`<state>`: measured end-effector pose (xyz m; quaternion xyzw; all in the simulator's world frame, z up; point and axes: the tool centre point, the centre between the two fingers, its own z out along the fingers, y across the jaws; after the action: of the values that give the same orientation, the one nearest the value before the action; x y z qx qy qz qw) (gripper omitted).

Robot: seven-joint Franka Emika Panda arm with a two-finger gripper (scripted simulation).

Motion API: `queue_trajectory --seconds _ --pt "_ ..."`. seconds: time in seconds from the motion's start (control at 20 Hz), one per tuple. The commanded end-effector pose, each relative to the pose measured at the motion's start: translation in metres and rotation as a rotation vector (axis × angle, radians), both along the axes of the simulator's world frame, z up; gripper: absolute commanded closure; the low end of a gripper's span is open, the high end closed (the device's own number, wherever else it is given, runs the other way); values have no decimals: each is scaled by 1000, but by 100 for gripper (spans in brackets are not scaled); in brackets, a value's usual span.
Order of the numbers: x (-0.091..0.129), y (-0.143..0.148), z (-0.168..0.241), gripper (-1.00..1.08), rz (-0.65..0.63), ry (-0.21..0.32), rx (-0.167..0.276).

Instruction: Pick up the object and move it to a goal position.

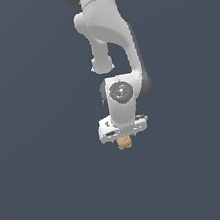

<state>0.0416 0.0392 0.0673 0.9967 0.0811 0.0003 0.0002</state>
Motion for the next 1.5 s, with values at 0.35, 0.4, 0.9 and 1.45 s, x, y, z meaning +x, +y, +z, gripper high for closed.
queue_trajectory --seconds 0.35,0.4,0.9,1.45 --pt "1 0 -28 -92 1 1 0" --pt "1 0 -28 108 1 1 0" --pt "1 0 -28 108 1 1 0" --pt "21 -15 -9 108 1 1 0"
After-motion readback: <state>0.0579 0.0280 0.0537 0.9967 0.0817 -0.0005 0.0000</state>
